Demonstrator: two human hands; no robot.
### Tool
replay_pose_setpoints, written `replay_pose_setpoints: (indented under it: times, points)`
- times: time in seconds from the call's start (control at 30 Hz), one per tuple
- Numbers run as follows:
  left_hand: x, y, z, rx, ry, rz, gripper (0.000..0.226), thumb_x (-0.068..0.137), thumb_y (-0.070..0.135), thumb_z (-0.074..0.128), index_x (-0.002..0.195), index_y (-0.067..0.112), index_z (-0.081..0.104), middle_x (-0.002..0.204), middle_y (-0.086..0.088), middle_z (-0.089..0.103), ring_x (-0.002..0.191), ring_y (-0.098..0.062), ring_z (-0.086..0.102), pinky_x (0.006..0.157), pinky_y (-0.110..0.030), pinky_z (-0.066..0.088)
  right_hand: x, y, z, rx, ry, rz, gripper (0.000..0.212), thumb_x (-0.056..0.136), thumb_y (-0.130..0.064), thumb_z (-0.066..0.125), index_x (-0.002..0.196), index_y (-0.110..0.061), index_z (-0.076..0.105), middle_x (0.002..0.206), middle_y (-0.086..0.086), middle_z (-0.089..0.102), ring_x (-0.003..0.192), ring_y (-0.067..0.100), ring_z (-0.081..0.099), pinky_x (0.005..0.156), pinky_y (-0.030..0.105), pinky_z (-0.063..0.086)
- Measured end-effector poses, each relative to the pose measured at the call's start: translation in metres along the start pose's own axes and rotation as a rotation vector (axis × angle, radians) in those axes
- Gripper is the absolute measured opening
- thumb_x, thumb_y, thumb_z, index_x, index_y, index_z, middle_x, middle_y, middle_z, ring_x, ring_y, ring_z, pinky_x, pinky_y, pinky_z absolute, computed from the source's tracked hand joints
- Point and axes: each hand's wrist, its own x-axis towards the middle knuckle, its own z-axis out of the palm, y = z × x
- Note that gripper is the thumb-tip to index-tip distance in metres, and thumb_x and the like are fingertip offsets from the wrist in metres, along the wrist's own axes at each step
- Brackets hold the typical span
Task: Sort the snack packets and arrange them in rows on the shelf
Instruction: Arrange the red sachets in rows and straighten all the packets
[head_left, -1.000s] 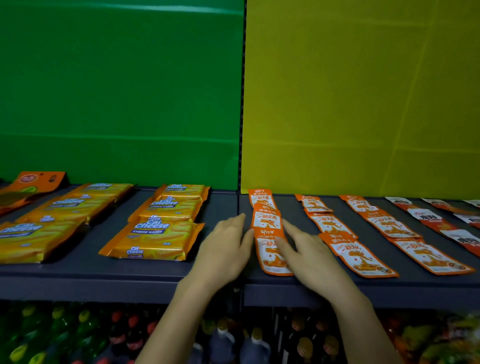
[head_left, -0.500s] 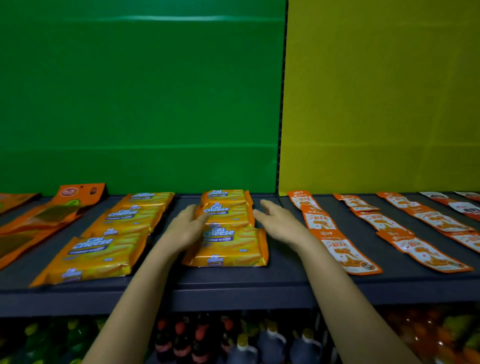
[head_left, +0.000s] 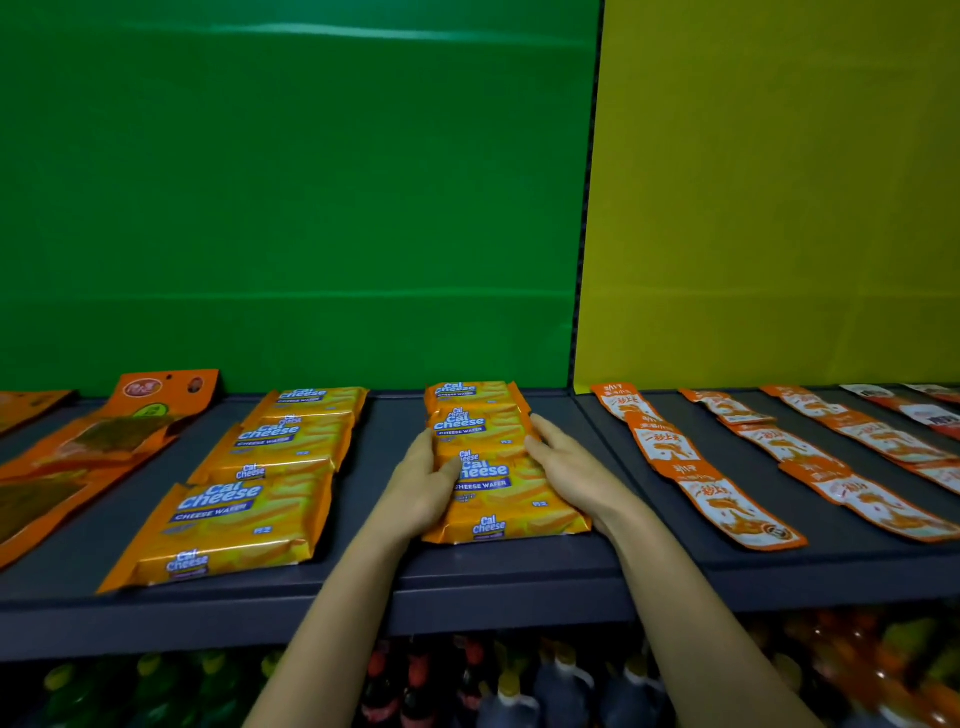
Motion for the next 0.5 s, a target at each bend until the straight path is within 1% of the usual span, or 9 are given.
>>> replay_pose_setpoints:
  times: [0.07, 0.13, 0.2, 0.23, 0.3, 0.33, 0.37, 0.43, 0.5]
  points:
    - [-0.001, 0.002, 0.0, 0.04, 0.007, 0.015, 0.046, 0.098, 0.019, 0.041, 0.143, 0.017, 0.03, 0.143, -0.005, 0.044, 0.125, -0.022, 0.048, 0.1, -0.027, 0.036, 0.001, 0.0, 0.0, -0.025, -0.018, -0.005, 0.047, 0.101, -0.027, 0.034, 0.147, -0.023, 0.025, 0.137, -0.003, 0.046, 0.107, 0.009, 0.05, 0.09, 0.024, 0.041]
    - [0.0, 0.002, -0.002, 0.074, 0.003, 0.025, 0.046, 0.098, 0.018, 0.041, 0.143, 0.016, 0.03, 0.143, -0.005, 0.043, 0.127, -0.022, 0.047, 0.101, -0.027, 0.036, 0.002, 0.001, 0.0, -0.036, -0.002, -0.008, 0.047, 0.101, -0.027, 0.034, 0.147, -0.023, 0.024, 0.143, 0.0, 0.043, 0.111, 0.011, 0.05, 0.092, 0.026, 0.041]
    - [0.001, 0.002, -0.005, 0.117, -0.004, 0.029, 0.047, 0.098, 0.018, 0.041, 0.143, 0.016, 0.03, 0.148, -0.005, 0.038, 0.132, -0.023, 0.042, 0.108, -0.029, 0.033, 0.002, 0.0, 0.001, -0.077, 0.0, -0.017, 0.047, 0.101, -0.027, 0.034, 0.147, -0.021, 0.025, 0.148, 0.002, 0.039, 0.118, 0.014, 0.048, 0.096, 0.026, 0.038]
    - [0.001, 0.003, -0.007, 0.151, -0.005, 0.045, 0.048, 0.097, 0.018, 0.042, 0.143, 0.015, 0.03, 0.151, -0.007, 0.034, 0.136, -0.024, 0.037, 0.112, -0.031, 0.029, 0.002, -0.001, 0.0, -0.136, 0.0, -0.024, 0.048, 0.101, -0.027, 0.034, 0.148, -0.019, 0.024, 0.151, 0.003, 0.034, 0.127, 0.016, 0.043, 0.101, 0.026, 0.034]
    - [-0.001, 0.005, -0.014, 0.222, 0.029, 0.098, 0.047, 0.097, 0.016, 0.041, 0.143, 0.012, 0.032, 0.154, -0.008, 0.028, 0.142, -0.022, 0.026, 0.114, -0.029, 0.022, 0.004, -0.004, -0.001, -0.311, 0.033, -0.05, 0.052, 0.101, -0.028, 0.033, 0.149, -0.013, 0.02, 0.157, 0.004, 0.02, 0.144, 0.02, 0.02, 0.114, 0.029, 0.019]
    - [-0.002, 0.007, -0.02, 0.262, 0.066, 0.131, 0.045, 0.097, 0.014, 0.041, 0.141, 0.01, 0.034, 0.152, -0.008, 0.032, 0.141, -0.021, 0.028, 0.111, -0.028, 0.023, 0.004, -0.007, 0.0, -0.377, 0.064, -0.075, 0.053, 0.101, -0.028, 0.034, 0.149, -0.012, 0.019, 0.158, 0.005, 0.016, 0.146, 0.02, 0.014, 0.116, 0.03, 0.014]
    - [-0.003, 0.009, -0.028, 0.3, 0.109, 0.172, 0.043, 0.097, 0.014, 0.042, 0.139, 0.008, 0.039, 0.148, -0.009, 0.039, 0.138, -0.022, 0.034, 0.109, -0.028, 0.027, 0.004, -0.011, 0.001, -0.418, 0.096, -0.111, 0.052, 0.101, -0.026, 0.036, 0.148, -0.01, 0.021, 0.158, 0.006, 0.017, 0.146, 0.02, 0.014, 0.116, 0.029, 0.013]
    - [-0.003, 0.007, -0.049, 0.358, 0.192, 0.227, 0.036, 0.095, 0.012, 0.045, 0.131, 0.007, 0.049, 0.136, -0.012, 0.053, 0.127, -0.025, 0.048, 0.104, -0.033, 0.038, 0.005, -0.023, 0.008, -0.463, 0.15, -0.178, 0.049, 0.1, -0.022, 0.039, 0.146, -0.008, 0.028, 0.154, 0.007, 0.026, 0.142, 0.022, 0.024, 0.113, 0.028, 0.019]
    - [-0.002, -0.001, -0.078, 0.4, 0.28, 0.25, 0.031, 0.094, 0.012, 0.046, 0.123, 0.009, 0.056, 0.126, -0.011, 0.061, 0.118, -0.027, 0.055, 0.099, -0.036, 0.043, 0.005, -0.037, 0.02, -0.472, 0.174, -0.219, 0.047, 0.099, -0.02, 0.04, 0.144, -0.008, 0.032, 0.151, 0.008, 0.032, 0.139, 0.022, 0.031, 0.111, 0.027, 0.023]
